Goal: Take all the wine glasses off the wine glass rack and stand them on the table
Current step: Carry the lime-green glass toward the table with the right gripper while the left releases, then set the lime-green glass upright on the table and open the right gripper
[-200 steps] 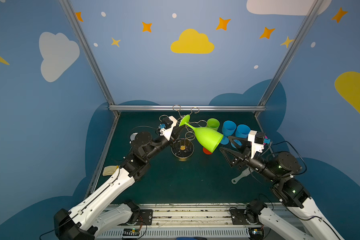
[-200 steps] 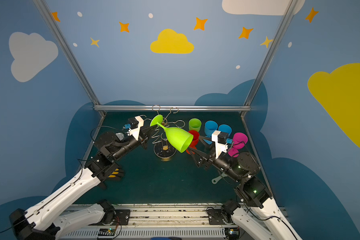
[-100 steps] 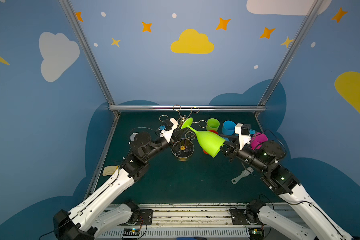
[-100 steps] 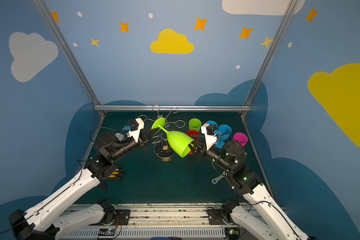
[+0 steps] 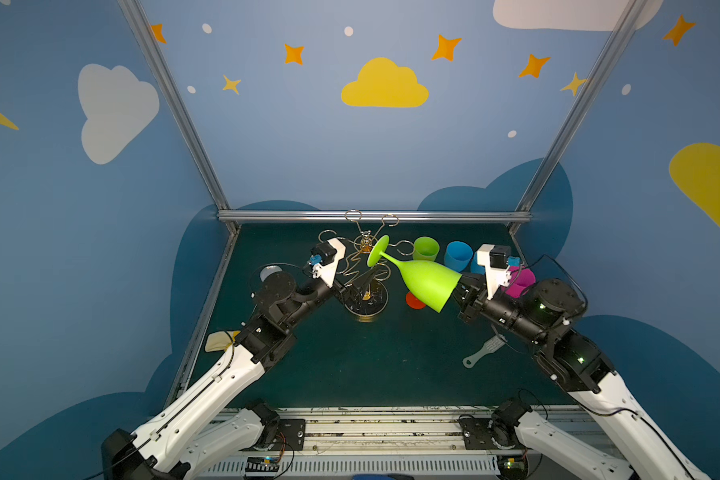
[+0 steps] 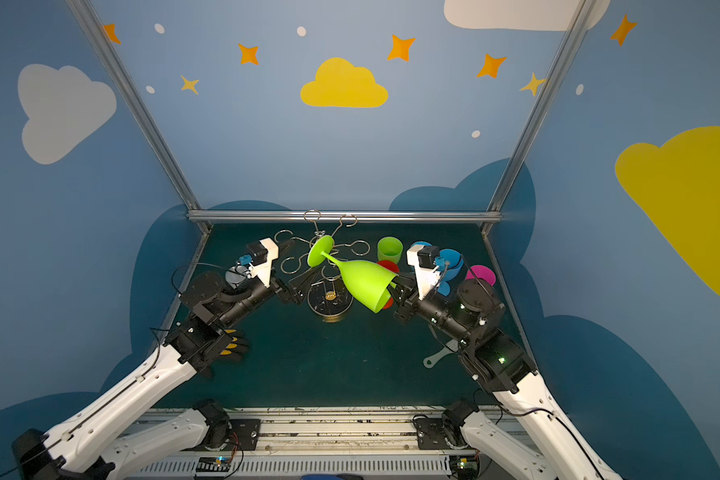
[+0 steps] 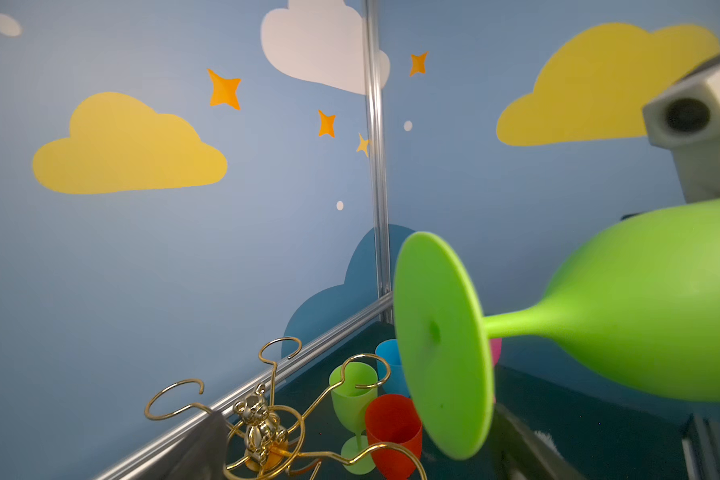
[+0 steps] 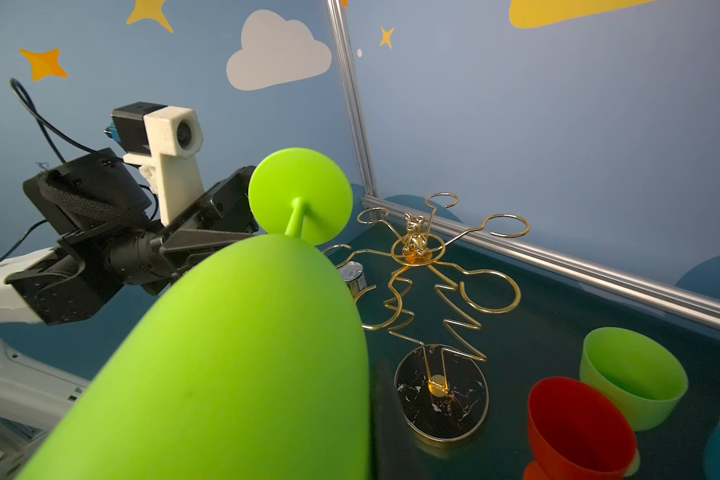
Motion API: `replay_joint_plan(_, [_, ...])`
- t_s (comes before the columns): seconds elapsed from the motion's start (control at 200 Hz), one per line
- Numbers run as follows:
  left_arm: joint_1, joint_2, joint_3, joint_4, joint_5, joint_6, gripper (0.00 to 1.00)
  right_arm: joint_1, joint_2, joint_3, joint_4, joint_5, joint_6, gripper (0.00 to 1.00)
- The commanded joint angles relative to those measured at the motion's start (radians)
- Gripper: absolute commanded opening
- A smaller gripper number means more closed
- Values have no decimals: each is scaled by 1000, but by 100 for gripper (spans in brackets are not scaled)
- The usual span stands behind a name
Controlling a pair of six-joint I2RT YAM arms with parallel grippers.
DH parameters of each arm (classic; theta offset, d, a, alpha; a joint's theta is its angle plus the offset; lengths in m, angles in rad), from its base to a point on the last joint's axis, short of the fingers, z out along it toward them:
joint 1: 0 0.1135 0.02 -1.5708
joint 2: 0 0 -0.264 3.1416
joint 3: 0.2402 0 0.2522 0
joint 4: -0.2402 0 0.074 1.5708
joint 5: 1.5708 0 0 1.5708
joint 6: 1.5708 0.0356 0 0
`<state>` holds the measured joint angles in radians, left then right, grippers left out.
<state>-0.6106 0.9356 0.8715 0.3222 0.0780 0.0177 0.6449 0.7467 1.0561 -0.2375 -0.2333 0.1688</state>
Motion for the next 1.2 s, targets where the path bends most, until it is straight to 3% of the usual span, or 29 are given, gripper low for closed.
replay_joint_plan(0.0, [21, -67, -43, 78, -139, -26, 100, -1, -43, 68, -137, 79, -73, 0])
replay_joint_plan(0.125, [60, -149, -121, 114, -262, -24, 100, -1, -53, 127, -290, 112, -125, 0])
replay_joint_plan(0.275, [177, -235, -197, 100, -368, -38, 100, 8, -29, 178, -484, 44, -160, 0])
replay_joint_plan(0.501, [419, -306, -288, 47, -370, -189, 100, 36, -17, 113, -714, 116, -81, 0])
replay_joint_plan(0.656, [524, -313, -335, 43, -329, -290, 100, 42, -12, 70, -804, 224, -9, 0])
replay_joint_plan(0.886, [589, -310, -353, 43, -279, -363, 100, 39, 229, 87, -882, 353, 36, 0])
replay_joint_plan(1.197, [617, -334, -364, 30, -266, -372, 100, 38, 472, 101, -782, 408, 41, 0])
